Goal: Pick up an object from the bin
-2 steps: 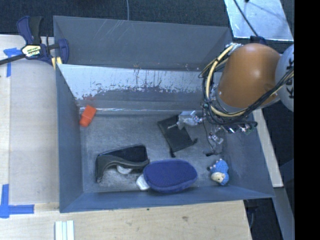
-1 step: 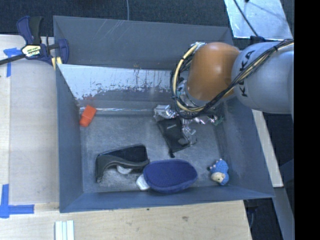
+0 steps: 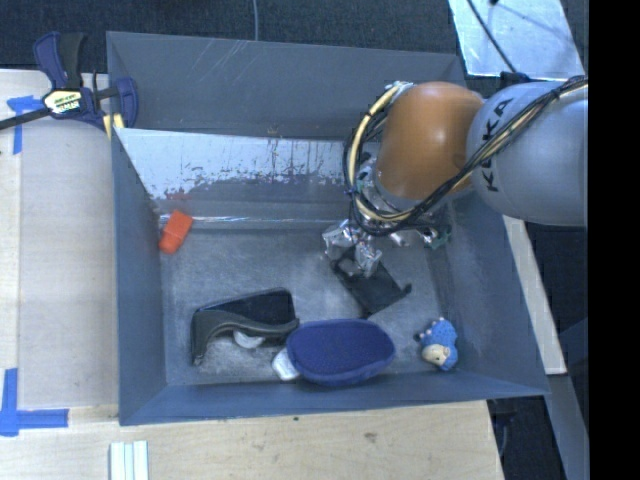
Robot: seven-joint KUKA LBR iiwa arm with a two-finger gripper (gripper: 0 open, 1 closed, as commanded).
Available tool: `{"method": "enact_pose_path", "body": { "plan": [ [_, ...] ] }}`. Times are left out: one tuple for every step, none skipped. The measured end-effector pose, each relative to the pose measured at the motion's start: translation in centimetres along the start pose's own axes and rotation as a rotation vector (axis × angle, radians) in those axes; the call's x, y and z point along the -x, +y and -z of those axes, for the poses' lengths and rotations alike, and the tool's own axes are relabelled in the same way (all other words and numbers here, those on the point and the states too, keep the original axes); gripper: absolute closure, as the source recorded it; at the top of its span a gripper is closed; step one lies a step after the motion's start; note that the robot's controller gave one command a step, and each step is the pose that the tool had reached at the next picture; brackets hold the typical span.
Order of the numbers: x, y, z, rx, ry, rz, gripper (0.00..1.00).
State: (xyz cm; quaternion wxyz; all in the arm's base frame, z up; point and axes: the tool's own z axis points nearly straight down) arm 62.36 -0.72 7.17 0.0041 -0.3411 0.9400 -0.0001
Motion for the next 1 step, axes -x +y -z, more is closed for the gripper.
{"method": "enact_pose_path", "body": {
  "plan": [
    [-1.77,0.49,17.31,-0.005,-0.003,-0.017,1.00]
  ]
}}
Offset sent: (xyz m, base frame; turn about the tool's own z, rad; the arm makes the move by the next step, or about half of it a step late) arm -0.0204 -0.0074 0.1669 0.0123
